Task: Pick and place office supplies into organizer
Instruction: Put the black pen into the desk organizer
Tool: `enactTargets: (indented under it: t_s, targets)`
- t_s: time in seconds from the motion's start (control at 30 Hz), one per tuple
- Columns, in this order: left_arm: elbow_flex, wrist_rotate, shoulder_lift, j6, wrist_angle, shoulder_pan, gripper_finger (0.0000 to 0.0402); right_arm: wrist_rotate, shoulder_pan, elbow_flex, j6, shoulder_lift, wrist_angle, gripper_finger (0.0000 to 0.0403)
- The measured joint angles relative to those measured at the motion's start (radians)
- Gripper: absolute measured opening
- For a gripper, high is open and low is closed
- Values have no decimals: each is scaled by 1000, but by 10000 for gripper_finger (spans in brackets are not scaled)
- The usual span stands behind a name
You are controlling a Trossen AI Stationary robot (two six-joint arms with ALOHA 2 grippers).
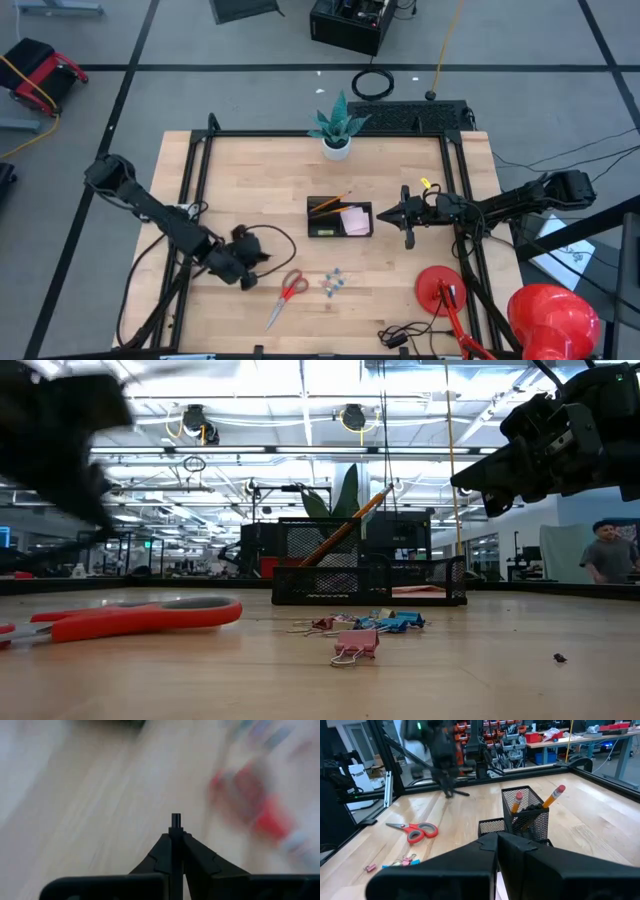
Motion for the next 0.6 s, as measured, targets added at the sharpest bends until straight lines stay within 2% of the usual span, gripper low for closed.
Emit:
enactTargets:
  t_s: [0.1, 0.23, 0.6]
  targets:
    - [2, -41, -19, 175, 165, 16, 24, 0, 0, 0, 0, 0, 4, 4]
    - [3, -46, -32, 380, 360, 50, 26, 0, 0, 0, 0, 0, 4, 4]
    - [4, -76, -36, 821, 809, 210, 22, 0, 0, 0, -1, 0, 4, 4]
